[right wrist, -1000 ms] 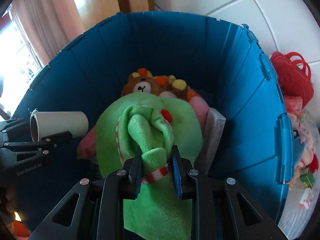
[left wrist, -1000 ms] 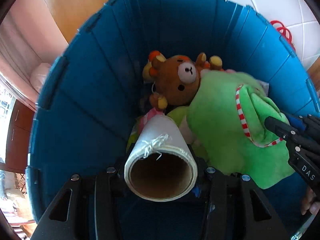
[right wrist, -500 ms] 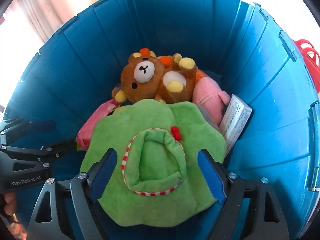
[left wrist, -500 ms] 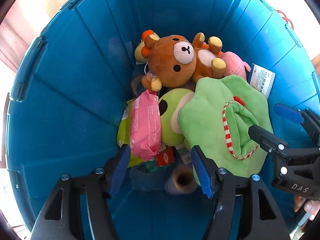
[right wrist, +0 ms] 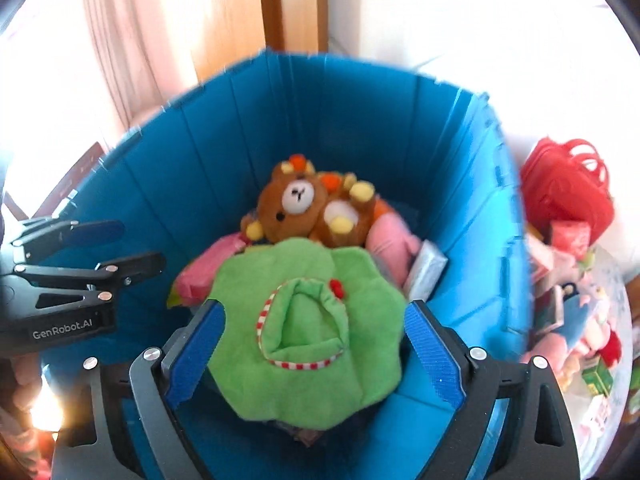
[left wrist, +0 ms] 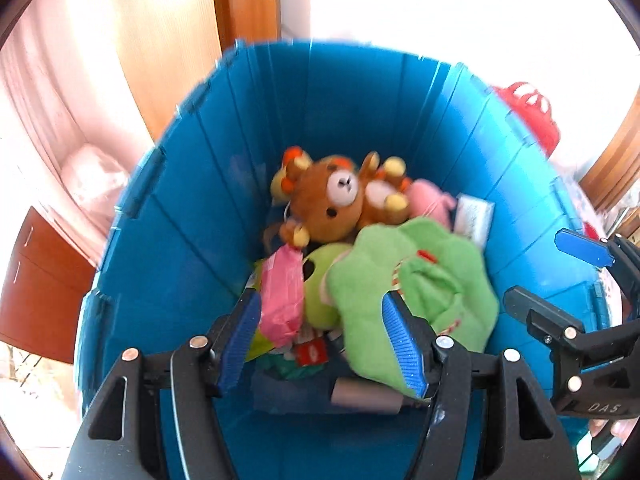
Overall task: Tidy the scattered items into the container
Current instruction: 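Withdraw both tools from the crate back over the bed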
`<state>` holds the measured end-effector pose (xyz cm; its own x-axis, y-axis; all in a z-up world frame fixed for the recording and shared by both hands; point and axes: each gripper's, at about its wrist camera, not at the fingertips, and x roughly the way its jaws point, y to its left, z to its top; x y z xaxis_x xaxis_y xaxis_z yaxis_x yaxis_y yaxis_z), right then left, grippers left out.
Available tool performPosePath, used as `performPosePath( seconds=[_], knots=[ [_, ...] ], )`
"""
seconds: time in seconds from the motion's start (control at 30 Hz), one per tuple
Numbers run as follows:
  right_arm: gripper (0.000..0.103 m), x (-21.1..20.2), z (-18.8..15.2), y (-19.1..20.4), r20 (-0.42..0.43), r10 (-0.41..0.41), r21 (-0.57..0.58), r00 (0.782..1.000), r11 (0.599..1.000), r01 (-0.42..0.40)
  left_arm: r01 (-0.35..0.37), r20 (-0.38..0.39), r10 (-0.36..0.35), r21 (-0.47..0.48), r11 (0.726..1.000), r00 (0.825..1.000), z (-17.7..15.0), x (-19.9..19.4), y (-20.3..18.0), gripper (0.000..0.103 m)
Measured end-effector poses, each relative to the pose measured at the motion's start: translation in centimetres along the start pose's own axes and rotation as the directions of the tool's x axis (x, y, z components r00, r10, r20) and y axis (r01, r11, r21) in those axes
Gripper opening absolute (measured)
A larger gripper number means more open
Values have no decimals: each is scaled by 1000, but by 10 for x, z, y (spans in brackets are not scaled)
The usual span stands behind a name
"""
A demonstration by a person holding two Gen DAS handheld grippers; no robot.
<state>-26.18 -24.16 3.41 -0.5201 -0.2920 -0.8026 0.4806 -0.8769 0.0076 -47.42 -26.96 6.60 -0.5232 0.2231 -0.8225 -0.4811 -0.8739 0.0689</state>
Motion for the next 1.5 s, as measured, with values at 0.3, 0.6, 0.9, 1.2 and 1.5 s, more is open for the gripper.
performPosePath(
  seconds=[0.3, 0.6, 0.9, 1.2, 1.5],
  knots=[
    [96, -73, -50, -16, 183, -60, 43, 981, 998, 53, -13, 255, 18, -21, 1000, 967, -40, -52, -31, 75],
    [100, -138, -141, -102, 303, -104, 193, 947, 980, 46, -40, 490, 22, 26, 999, 871, -100, -107, -121, 82],
    [102, -191, -267, -264, 253, -274, 386, 928, 908, 163, 69, 596, -99, 74, 995, 797, -149, -129, -273, 102],
    [102, -187, -374, -386, 84, -303, 549, 949, 809, 209, 158, 357, -172, 69, 985, 918, -184, -59, -347, 102],
    [102, -134, -392, -410, -4, -222, 585, 975, 791, 182, 93, 224, -125, 148, 985, 966, -193, 10, -368, 102]
  ],
)
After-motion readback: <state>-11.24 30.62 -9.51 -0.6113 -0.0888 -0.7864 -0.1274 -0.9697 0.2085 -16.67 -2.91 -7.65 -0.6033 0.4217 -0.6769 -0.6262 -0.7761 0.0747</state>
